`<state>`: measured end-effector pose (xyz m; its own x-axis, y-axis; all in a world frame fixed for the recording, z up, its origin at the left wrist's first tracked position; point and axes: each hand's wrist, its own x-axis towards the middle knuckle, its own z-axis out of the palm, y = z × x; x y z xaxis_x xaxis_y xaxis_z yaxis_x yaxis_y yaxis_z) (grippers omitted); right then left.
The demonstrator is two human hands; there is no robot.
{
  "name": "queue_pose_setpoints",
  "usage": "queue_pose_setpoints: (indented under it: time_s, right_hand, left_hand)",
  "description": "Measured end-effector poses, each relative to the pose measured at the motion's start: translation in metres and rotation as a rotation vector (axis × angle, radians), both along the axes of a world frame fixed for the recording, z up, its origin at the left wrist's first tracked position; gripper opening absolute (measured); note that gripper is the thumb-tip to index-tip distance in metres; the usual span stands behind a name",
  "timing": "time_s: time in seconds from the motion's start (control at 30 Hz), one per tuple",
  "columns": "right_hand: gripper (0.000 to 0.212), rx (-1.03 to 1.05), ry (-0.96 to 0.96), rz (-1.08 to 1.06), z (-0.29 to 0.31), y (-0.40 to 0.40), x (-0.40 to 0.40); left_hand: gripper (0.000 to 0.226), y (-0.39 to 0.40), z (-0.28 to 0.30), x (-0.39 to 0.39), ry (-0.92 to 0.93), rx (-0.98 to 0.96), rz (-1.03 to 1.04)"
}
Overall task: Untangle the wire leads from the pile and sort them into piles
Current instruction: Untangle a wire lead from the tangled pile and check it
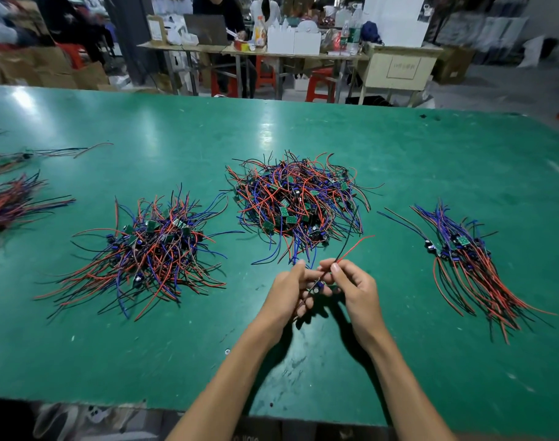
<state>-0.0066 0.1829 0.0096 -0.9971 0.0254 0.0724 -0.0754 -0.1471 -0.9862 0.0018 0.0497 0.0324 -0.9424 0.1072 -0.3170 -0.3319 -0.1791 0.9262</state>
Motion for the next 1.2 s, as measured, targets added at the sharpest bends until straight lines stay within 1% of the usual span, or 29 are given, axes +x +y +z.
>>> queue_pose_setpoints:
  time_s: [0.1,0.2,0.27,0.37,0.4,0.47,0.53,0.73,0.8,0.87,0.93,1.03,1.2]
  right_hand:
    - [0.024,-0.03,-0.007,0.026,0.003,-0.001,0.002]
    - [0.02,0.013,-0.002,0.024,0.003,-0.002,0.002]
    - [0.018,0.065,0.013,0.013,0.001,-0.001,0.001]
    - [0.021,0.188,0.077,-0.023,-0.003,0.0,0.0]
    - [0.023,0.187,0.083,-0.035,-0.004,0.0,0.0]
    - [0.028,0.166,0.077,-0.044,-0.004,0.0,0.001]
    - [0.031,0.188,0.081,-0.049,-0.005,0.0,0.001]
    - [0.021,0.175,0.083,-0.02,-0.005,0.002,0.0]
    - [0.018,0.172,0.093,-0.007,-0.003,0.002,0.001]
    - [0.019,0.15,0.085,0.003,0.0,0.0,0.003]
    - [0.02,0.108,0.062,0.02,0.001,-0.001,0.004]
    - [0.021,0.082,0.043,0.05,0.0,0.0,0.003]
    - [0.024,0.086,0.001,0.109,-0.005,-0.001,0.002]
  left_hand:
    - [0.027,-0.009,0.0,-0.001,0.034,-0.052,-0.083]
    - [0.021,-0.011,-0.001,0.0,0.055,-0.033,-0.107]
    - [0.022,-0.011,-0.002,0.0,0.072,-0.031,-0.121]
    - [0.028,-0.014,-0.002,0.002,0.09,-0.016,-0.142]
    - [0.028,-0.016,-0.002,0.003,0.1,-0.008,-0.15]
    - [0.023,-0.017,-0.004,0.005,0.136,-0.01,-0.169]
    - [0.021,-0.018,-0.006,0.007,0.165,-0.017,-0.169]
    - [0.024,-0.017,-0.005,0.007,0.127,0.051,-0.116]
    - [0.019,-0.015,-0.004,0.007,0.127,0.037,-0.098]
    - [0.013,-0.014,-0.004,0.007,0.145,-0.005,-0.071]
    - [0.016,-0.011,-0.004,0.007,0.162,-0.04,-0.035]
    - [0.012,-0.008,-0.006,0.007,0.184,-0.085,-0.003]
    - [0.015,-0.005,-0.006,0.009,0.156,-0.04,-0.002]
